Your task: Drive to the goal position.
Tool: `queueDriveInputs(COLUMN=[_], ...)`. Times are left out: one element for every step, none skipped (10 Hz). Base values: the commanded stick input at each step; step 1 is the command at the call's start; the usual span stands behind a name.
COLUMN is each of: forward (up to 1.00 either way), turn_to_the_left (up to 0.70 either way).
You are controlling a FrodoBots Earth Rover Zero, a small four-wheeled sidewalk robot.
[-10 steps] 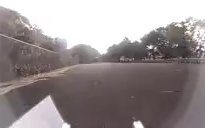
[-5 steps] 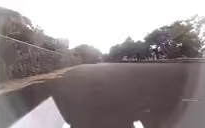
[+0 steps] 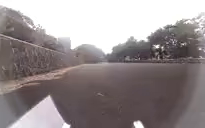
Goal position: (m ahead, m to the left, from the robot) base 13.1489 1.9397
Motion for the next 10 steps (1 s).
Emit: queueDriveInputs(forward=[1.0,1.0,1.0,1.0,1.0,1.0,1.0,1.0,1.0,1.0], turn_to_the_left=[0.0,0.0,0.0,0.0,0.0,0.0,0.0,0.0,0.0,0.0])
